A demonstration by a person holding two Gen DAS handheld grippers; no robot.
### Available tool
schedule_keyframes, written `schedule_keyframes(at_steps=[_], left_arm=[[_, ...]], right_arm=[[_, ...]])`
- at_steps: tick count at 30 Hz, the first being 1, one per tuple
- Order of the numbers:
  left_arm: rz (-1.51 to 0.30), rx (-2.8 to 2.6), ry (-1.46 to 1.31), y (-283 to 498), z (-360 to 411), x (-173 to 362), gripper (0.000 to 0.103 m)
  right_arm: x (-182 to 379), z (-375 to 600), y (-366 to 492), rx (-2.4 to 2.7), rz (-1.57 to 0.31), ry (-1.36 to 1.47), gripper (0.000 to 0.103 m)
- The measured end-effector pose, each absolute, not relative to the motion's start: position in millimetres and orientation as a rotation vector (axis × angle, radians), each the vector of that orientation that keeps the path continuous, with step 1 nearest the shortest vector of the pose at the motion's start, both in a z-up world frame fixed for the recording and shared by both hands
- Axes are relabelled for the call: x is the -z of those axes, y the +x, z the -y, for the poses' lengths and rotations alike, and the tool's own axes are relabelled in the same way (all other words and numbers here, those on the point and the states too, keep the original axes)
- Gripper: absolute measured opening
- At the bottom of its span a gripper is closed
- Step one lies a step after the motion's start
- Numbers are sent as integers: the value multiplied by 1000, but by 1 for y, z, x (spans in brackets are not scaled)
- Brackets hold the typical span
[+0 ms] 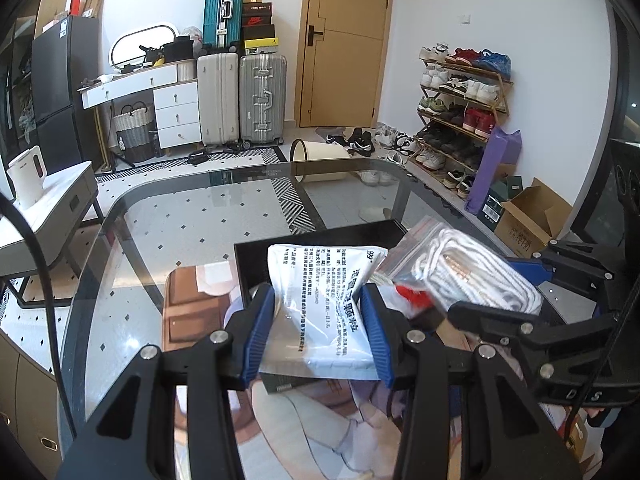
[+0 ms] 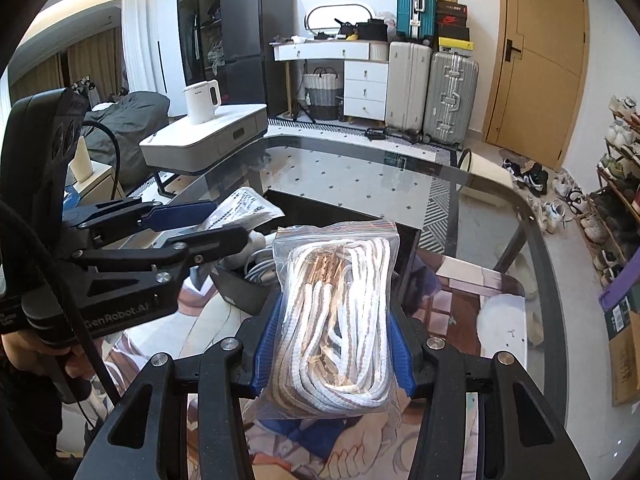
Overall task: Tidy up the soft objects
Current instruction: 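Lift and carry the white packet and rope bag over the box with both tools, then open the left tool to drop the white packet while the right tool releases the rope bag into the box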
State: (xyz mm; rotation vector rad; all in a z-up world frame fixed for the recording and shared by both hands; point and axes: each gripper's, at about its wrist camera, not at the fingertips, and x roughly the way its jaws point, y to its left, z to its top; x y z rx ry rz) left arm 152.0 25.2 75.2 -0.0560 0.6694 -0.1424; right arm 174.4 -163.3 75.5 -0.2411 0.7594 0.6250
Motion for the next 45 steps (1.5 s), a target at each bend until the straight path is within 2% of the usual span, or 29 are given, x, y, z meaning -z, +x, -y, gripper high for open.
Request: schedule_keyframes(at_steps=[23, 29, 31, 33, 35, 36, 37, 39, 42, 45], left_arm=[[-755, 100, -5, 210, -21, -48, 44], [-759, 102, 0, 214, -19, -41, 47], [-765, 101, -5, 213, -19, -41, 54], [-775, 104, -4, 212, -21, -43, 60], [-769, 127, -15, 205, -23, -46, 66], [-764, 135, -19, 202, -24, -48, 73], [-752, 125, -19, 197, -25, -50, 84], [-715, 107, -28, 188, -28, -57, 94], [-681, 118, -68, 174, -35, -66, 102], [-641, 100, -80, 160, -42, -73, 103]], right_arm=[[-40, 121, 263, -642, -911, -345, 49], [-39, 117, 266, -674, -894, -378, 49], [-40, 118, 261, -694, -869, -411, 52], [-43, 123, 257, -704, -845, -433, 60], [-48, 130, 250, -717, -814, -423, 83], [-54, 136, 244, -724, -784, -408, 88], [-57, 140, 240, -724, -770, -404, 92], [-63, 145, 234, -719, -753, -395, 92], [-70, 157, 223, -708, -733, -346, 98], [-76, 169, 208, -681, -659, -301, 102]])
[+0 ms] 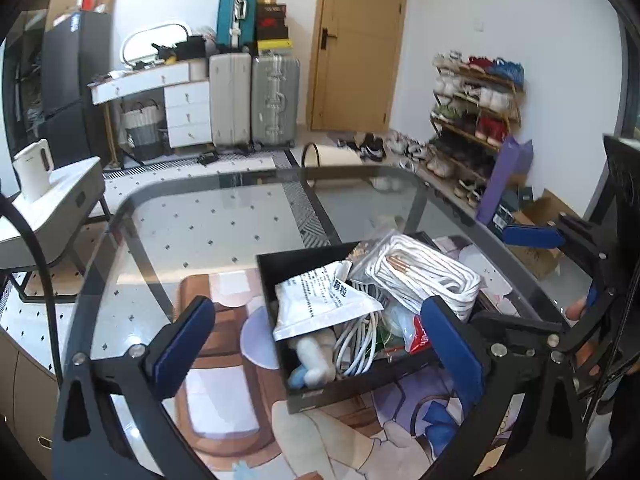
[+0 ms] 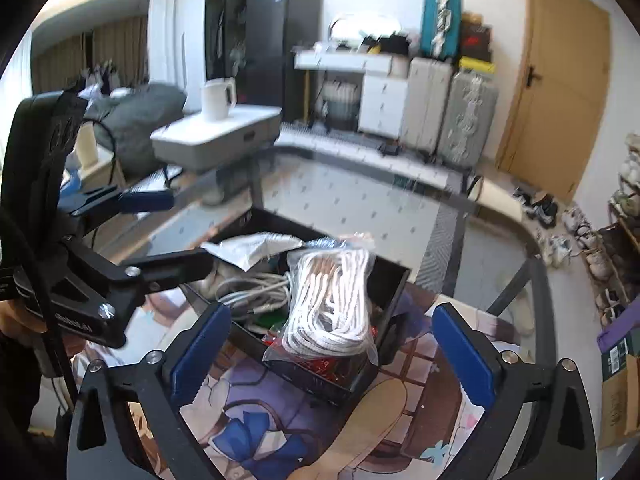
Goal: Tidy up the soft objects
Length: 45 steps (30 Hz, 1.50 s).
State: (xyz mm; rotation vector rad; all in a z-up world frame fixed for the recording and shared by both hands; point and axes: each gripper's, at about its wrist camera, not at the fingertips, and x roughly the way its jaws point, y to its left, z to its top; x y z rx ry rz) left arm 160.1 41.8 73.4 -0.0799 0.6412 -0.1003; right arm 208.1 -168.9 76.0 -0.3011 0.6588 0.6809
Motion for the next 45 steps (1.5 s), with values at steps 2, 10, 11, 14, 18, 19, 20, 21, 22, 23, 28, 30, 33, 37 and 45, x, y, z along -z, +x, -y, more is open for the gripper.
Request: schedule_keyframes(at_steps=[2, 10, 11, 14, 18, 19, 20, 21, 22, 23, 28, 30, 33, 37, 45], left_arm=[[-617, 83, -76, 149, -45, -77, 103], [-552, 19, -64, 119, -50, -62, 103], [-555, 5, -69, 118, -51, -58, 103], [-538, -25, -84, 114, -54, -48, 103], [-519, -29, -68, 111, -52, -39, 103], [-515, -30, -66, 108, -49, -36, 103], [-509, -31, -63, 107, -48, -35, 103], [-503, -35, -61, 107, -48, -34, 103], [-497, -37, -60, 106, -48, -33, 103], [-495, -34, -60, 105, -47, -31, 103], [-494, -34, -62, 104, -43, -27, 103], [-493, -33, -62, 104, -43, -26, 103], [-495, -38, -64, 104, -43, -25, 103], [-499, -43, -75, 104, -45, -24, 103], [-491, -43, -81, 104, -48, -24, 103]], right_arm=[[-76, 175, 198, -672, -629, -263, 102], [-54, 184, 169, -653, -565, -161, 102], [-51, 186, 166, -654, -552, -150, 102], [-41, 191, 161, -651, -522, -104, 102], [-35, 196, 154, -647, -498, -72, 102], [-35, 197, 152, -646, -488, -65, 102], [-34, 198, 151, -644, -481, -61, 102], [-35, 199, 150, -642, -470, -57, 102], [-35, 199, 148, -642, -464, -57, 102], [-35, 199, 148, -642, -459, -56, 102], [-34, 202, 147, -631, -447, -51, 102], [-34, 204, 146, -630, -440, -47, 102], [-35, 204, 145, -625, -435, -50, 102], [-35, 203, 142, -610, -424, -66, 102], [-35, 203, 140, -597, -417, -72, 102]])
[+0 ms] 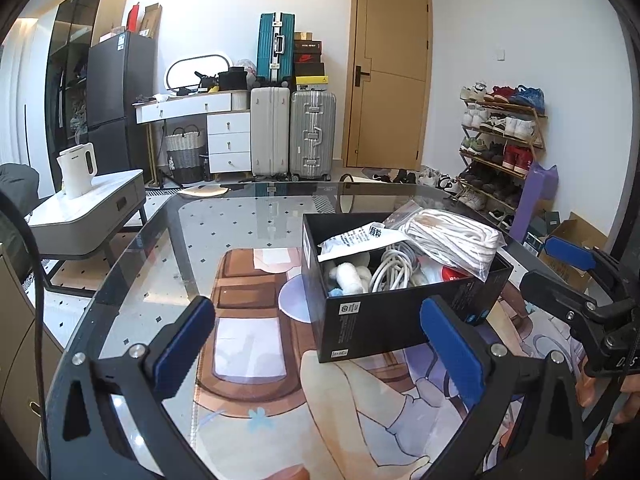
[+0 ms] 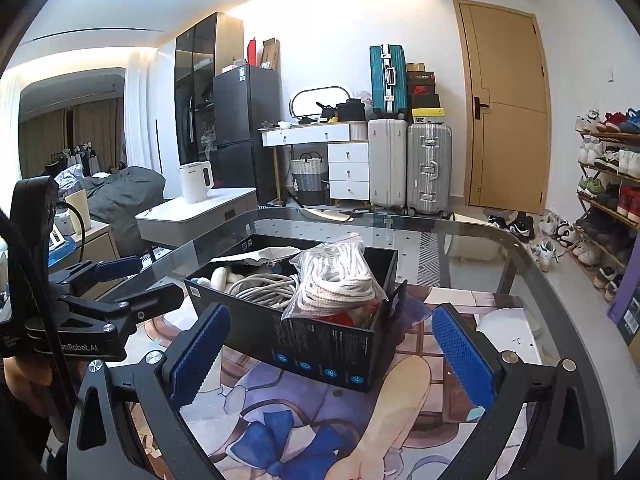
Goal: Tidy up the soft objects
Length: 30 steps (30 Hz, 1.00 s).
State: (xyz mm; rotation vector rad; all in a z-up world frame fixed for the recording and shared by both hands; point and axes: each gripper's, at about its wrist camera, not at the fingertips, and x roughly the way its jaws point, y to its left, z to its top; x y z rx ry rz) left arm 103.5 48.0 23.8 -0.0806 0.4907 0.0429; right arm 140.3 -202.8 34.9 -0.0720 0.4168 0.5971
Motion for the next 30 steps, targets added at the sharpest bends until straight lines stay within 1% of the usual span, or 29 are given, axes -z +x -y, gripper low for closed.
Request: schedule_keyframes(at_steps=[30], left_arm=[[-454, -52, -85, 93, -46, -32, 103]], right_arm=[[-37, 207, 137, -580, -395, -63, 102]])
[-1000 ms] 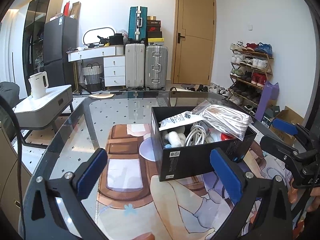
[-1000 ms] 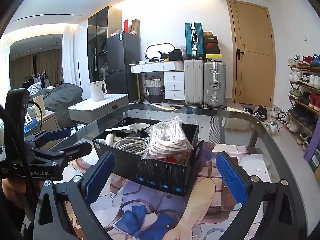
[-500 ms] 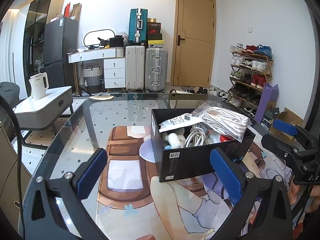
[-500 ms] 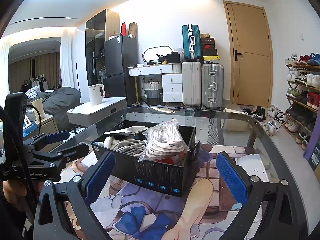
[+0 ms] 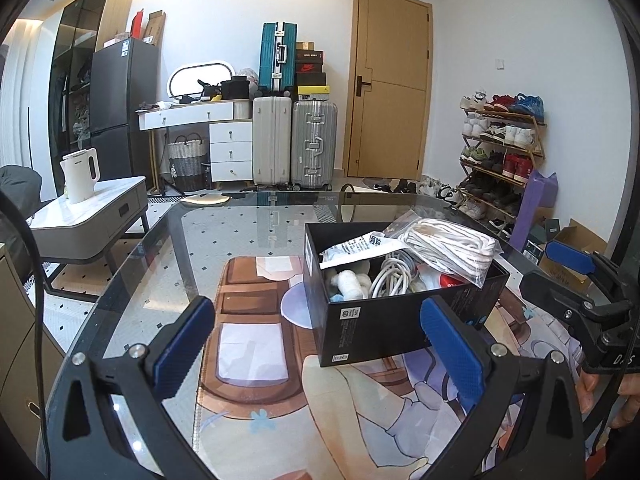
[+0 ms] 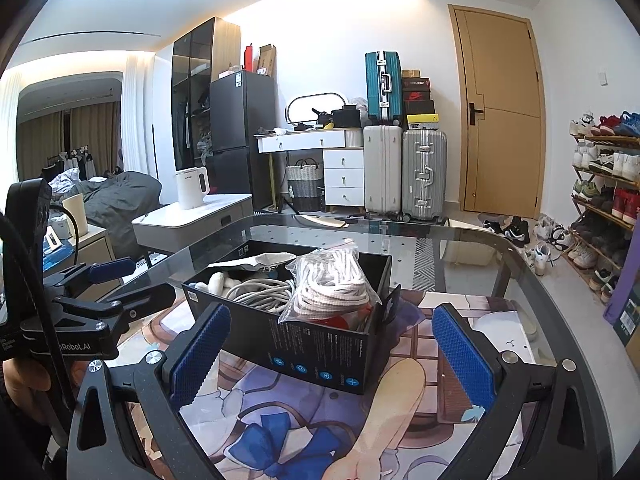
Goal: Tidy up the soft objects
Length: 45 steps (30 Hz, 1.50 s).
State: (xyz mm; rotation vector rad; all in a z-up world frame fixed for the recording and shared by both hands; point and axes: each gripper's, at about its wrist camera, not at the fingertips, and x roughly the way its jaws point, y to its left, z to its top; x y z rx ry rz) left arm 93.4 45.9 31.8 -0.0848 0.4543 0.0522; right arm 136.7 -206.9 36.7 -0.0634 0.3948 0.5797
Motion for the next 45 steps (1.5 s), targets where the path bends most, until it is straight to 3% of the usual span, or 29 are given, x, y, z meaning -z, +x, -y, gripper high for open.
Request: schedule_keyframes(at_steps=[45], left_arm=[[-442, -74, -83, 93, -46, -30, 103]], right_arm=[[-30, 206, 140, -600, -416, -75, 102]])
